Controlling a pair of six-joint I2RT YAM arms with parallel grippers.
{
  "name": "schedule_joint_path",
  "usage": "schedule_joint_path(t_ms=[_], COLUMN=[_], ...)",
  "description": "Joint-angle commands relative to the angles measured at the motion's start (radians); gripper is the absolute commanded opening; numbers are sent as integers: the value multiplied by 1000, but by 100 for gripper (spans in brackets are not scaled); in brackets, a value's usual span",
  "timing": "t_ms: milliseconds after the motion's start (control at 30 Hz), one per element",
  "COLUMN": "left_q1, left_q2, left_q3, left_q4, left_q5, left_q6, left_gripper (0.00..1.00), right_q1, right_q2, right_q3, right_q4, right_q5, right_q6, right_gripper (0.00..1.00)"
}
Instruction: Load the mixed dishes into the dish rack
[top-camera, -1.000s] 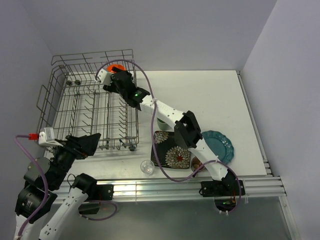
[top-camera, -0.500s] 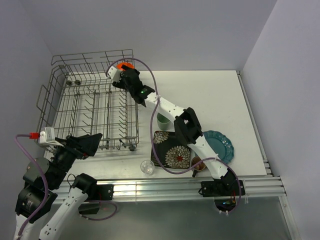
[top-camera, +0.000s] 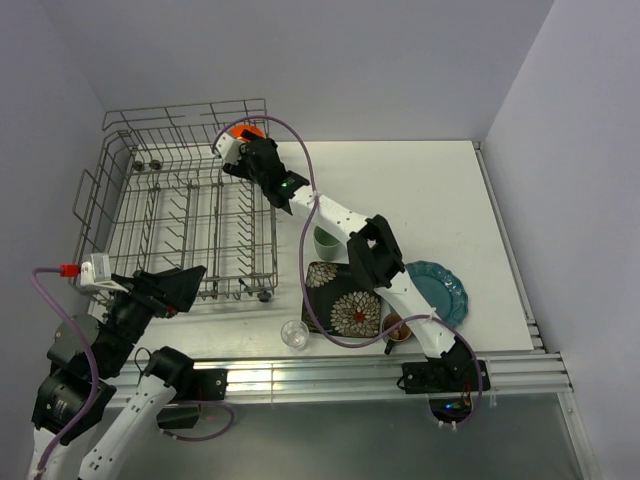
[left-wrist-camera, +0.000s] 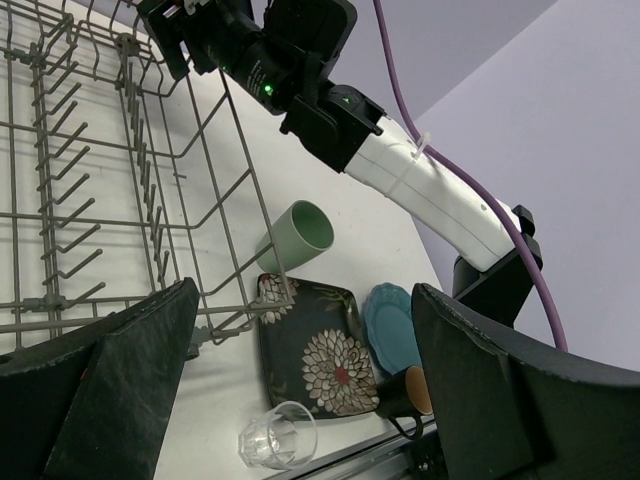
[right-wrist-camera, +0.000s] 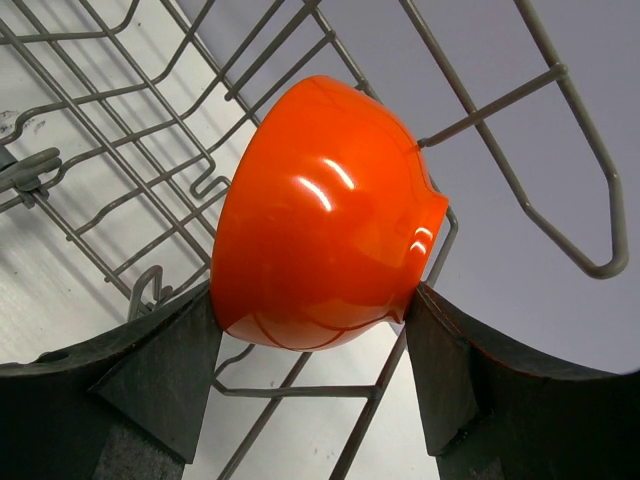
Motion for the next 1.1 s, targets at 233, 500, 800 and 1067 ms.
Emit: schedule_joint_path(t_ms=[233, 500, 800, 1067], left_q1=[-1, -3, -3, -1], left_q2=[-2, -2, 1, 3], left_q3=[9, 17, 3, -1], left_q4=[37, 34, 47, 51], left_q5=[10, 10, 25, 20], left_q6=[29, 29, 29, 30], left_gripper=[95, 95, 95, 95], right_q1=[5, 3, -5, -1], right_q2=[23, 39, 31, 5], right_q3=[44, 30, 27, 41], right_q4=[98, 110, 113, 86], right_q5=[-23, -29, -29, -29], right_q6=[23, 28, 34, 42], right_gripper=[17, 48, 100, 100])
